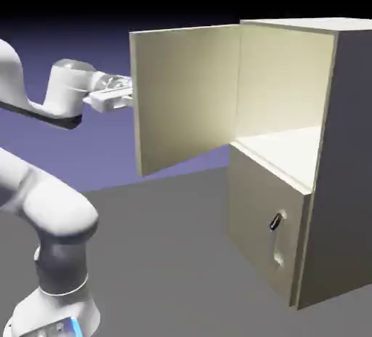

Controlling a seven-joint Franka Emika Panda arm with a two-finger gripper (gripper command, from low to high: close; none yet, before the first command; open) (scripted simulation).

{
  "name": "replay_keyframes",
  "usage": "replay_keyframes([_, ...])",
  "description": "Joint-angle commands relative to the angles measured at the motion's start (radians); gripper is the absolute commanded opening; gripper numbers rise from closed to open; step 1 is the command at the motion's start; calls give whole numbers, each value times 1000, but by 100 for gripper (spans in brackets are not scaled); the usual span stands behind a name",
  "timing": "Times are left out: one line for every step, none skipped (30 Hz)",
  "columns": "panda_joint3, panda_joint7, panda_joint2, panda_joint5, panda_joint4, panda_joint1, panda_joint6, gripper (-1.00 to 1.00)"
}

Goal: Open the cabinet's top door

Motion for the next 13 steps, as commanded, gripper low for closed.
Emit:
replay_keyframes([30, 16, 36, 15, 36, -27, -36, -100])
replay_keyframes([61, 32, 72, 30, 72, -53, -72, -100])
replay_keyframes([91, 49, 108, 42, 109, -80, -109, -100])
replay_keyframes([121, 67, 144, 54, 145, -108, -146, -100])
replay_keyframes([151, 86, 180, 64, 180, -135, -183, -100])
replay_keyframes([181, 105, 217, 73, 215, -161, -220, -100])
replay_keyframes([211, 125, 253, 80, 249, -186, -256, -100])
replay_keyframes([240, 146, 289, 87, 282, -211, -292, -100])
replay_keyframes([268, 168, 325, 92, 314, -234, -327, -100])
replay_keyframes([294, 191, 362, 97, 343, -254, -362, -100])
replay_keyframes([319, 216, 398, 100, 372, -272, -395, -100])
replay_keyframes([341, 238, 431, 103, 397, -287, -426, -100])
replay_keyframes([341, 238, 431, 103, 397, -287, -426, 100])
